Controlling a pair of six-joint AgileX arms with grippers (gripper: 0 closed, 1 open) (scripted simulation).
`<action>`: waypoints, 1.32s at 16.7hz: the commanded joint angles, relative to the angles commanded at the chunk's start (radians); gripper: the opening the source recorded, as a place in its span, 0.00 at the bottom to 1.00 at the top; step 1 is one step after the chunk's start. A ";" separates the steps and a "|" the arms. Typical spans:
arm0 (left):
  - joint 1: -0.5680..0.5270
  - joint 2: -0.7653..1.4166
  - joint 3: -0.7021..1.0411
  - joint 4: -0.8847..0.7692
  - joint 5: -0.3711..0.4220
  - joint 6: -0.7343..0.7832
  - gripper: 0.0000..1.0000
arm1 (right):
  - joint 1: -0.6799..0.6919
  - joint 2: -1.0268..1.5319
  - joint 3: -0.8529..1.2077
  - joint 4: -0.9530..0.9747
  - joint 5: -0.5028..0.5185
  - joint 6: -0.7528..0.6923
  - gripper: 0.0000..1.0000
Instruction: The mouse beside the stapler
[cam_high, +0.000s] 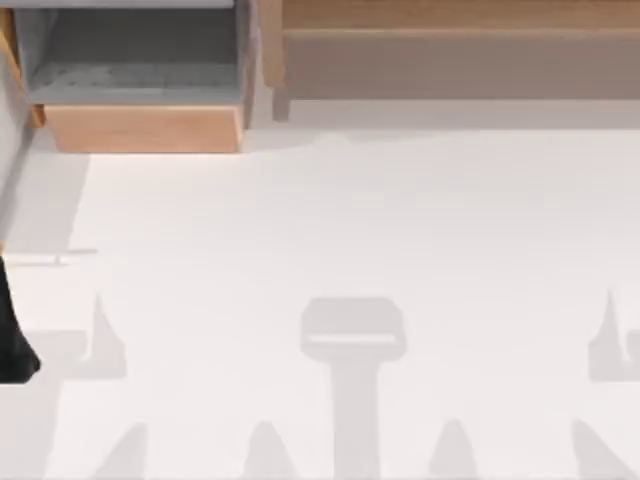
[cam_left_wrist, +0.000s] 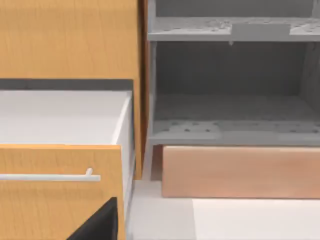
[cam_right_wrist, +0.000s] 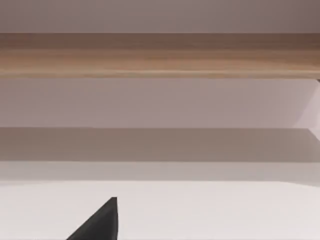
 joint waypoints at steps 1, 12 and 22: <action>0.000 0.000 0.000 0.000 0.000 0.000 1.00 | 0.000 0.000 0.000 0.000 0.000 0.000 1.00; 0.077 0.563 0.552 -0.331 0.019 0.174 1.00 | 0.000 0.000 0.000 0.000 0.000 0.000 1.00; 0.247 1.779 1.701 -0.934 0.046 0.480 1.00 | 0.000 0.000 0.000 0.000 0.000 0.000 1.00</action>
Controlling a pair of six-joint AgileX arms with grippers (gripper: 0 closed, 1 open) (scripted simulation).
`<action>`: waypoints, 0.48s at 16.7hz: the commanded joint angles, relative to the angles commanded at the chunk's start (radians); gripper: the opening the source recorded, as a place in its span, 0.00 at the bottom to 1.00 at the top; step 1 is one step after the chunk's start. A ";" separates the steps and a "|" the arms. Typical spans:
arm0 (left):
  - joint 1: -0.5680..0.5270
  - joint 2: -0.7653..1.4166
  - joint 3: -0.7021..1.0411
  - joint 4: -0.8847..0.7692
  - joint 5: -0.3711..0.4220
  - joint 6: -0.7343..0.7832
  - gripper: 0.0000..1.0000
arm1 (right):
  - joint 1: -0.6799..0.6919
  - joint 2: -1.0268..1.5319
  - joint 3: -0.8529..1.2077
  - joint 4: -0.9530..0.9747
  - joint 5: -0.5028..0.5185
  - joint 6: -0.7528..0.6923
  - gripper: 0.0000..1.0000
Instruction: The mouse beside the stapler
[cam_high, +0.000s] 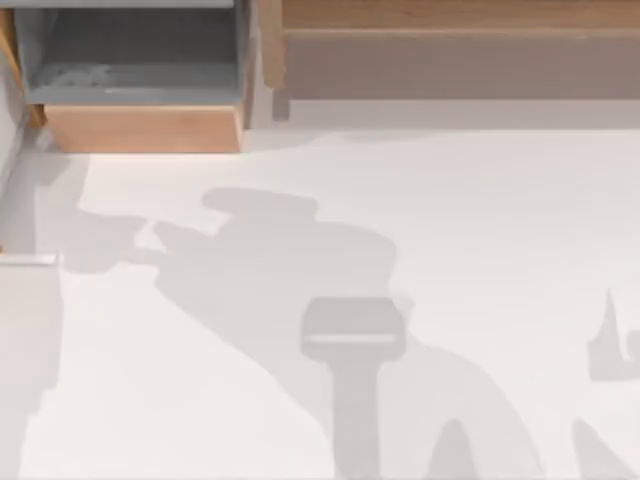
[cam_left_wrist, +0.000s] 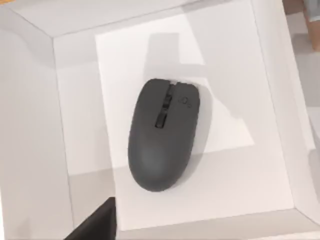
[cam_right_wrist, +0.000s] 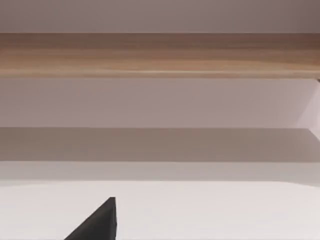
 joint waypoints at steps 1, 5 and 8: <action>0.018 0.105 0.098 -0.058 0.002 0.028 1.00 | 0.000 0.000 0.000 0.000 0.000 0.000 1.00; 0.080 0.482 0.458 -0.268 0.012 0.126 1.00 | 0.000 0.000 0.000 0.000 0.000 0.000 1.00; 0.103 0.705 0.680 -0.386 0.019 0.184 1.00 | 0.000 0.000 0.000 0.000 0.000 0.000 1.00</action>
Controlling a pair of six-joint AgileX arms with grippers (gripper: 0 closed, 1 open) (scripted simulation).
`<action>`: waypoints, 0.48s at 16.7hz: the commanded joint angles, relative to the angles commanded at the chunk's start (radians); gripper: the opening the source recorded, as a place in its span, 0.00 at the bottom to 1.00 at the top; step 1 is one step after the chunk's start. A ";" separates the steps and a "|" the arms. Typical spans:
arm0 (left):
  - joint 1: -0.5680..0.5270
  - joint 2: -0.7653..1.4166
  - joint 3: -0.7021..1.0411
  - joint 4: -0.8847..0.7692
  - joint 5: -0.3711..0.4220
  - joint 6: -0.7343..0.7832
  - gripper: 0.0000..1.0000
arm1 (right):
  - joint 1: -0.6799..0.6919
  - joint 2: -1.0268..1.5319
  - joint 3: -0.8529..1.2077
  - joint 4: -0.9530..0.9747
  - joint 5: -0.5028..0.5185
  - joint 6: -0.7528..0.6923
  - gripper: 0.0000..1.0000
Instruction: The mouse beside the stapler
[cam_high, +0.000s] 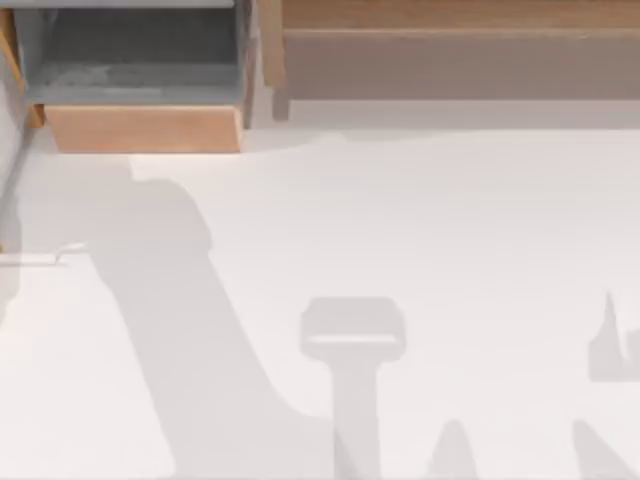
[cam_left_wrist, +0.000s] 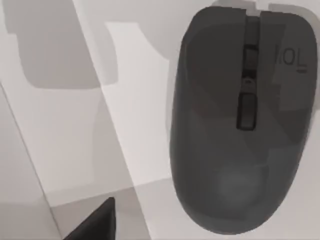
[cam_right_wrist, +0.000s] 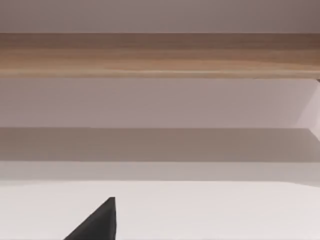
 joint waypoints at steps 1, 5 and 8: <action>0.002 0.056 0.058 -0.029 0.003 0.017 1.00 | 0.000 0.000 0.000 0.000 0.000 0.000 1.00; -0.007 0.176 0.185 -0.078 0.010 0.061 1.00 | 0.000 0.000 0.000 0.000 0.000 0.000 1.00; -0.008 0.182 0.193 -0.080 0.011 0.064 1.00 | 0.000 0.000 0.000 0.000 0.000 0.000 1.00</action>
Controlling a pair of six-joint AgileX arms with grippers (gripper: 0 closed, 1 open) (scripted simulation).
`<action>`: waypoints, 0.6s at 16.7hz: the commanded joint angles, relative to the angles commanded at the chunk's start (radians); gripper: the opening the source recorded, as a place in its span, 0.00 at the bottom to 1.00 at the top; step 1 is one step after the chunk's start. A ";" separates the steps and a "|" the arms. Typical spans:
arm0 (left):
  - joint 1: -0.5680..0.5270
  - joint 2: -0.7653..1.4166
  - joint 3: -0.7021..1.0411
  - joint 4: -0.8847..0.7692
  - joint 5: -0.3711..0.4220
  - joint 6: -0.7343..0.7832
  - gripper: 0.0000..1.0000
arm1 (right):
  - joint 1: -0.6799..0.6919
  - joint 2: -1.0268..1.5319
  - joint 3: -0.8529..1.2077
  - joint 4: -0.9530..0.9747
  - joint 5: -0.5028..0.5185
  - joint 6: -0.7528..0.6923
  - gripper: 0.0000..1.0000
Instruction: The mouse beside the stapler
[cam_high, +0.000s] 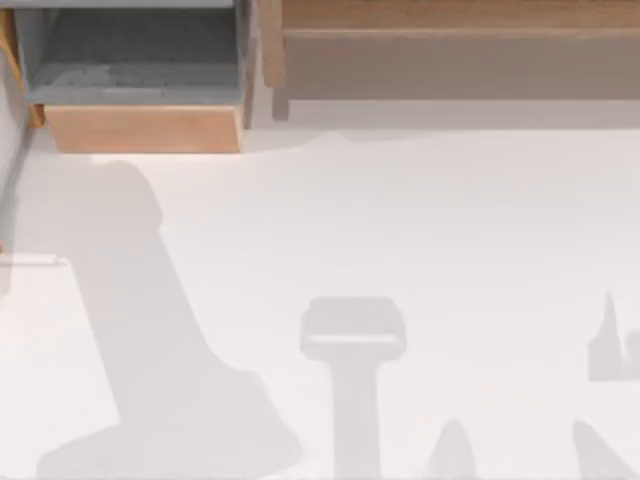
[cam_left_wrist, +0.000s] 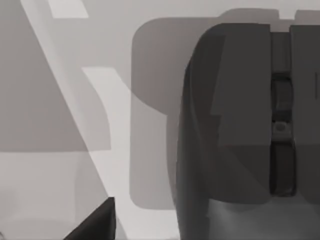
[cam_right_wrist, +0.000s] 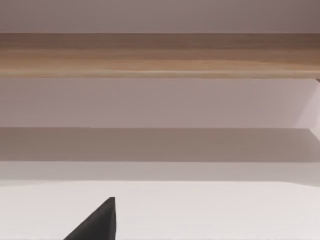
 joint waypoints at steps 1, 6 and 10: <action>0.000 0.000 0.000 0.000 0.000 0.000 1.00 | 0.000 0.000 0.000 0.000 0.000 0.000 1.00; 0.004 -0.003 -0.013 0.008 0.000 0.001 1.00 | 0.000 0.000 0.000 0.000 0.000 0.000 1.00; 0.006 -0.012 -0.046 0.034 0.000 0.005 1.00 | 0.000 0.000 0.000 0.000 0.000 0.000 1.00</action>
